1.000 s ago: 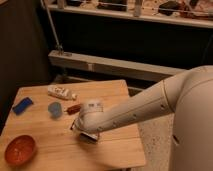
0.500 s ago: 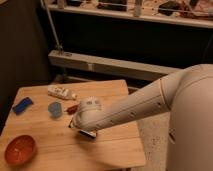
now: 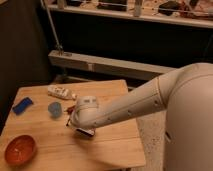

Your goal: Place the eraser in the ceramic cup

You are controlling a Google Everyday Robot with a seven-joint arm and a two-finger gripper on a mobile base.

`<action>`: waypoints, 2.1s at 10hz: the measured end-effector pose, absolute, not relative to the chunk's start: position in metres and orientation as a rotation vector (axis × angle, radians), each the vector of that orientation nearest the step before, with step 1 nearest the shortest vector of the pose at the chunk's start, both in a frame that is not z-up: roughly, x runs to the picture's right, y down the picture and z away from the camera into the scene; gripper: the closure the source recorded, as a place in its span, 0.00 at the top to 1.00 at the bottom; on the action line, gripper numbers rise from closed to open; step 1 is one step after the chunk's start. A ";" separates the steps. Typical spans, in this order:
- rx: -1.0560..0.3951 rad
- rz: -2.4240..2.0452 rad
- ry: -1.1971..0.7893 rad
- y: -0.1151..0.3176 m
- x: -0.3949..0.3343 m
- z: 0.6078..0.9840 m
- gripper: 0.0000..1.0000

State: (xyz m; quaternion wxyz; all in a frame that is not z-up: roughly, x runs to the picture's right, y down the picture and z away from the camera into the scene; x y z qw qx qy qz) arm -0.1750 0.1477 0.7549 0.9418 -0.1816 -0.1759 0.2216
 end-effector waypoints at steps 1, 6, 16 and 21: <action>-0.365 0.444 -0.361 0.142 -0.179 0.756 0.21; -0.325 0.391 -0.379 0.104 -0.209 0.759 0.21; -0.257 0.294 -0.408 0.015 -0.287 0.773 0.21; -0.231 0.339 -0.499 -0.026 -0.311 0.763 0.21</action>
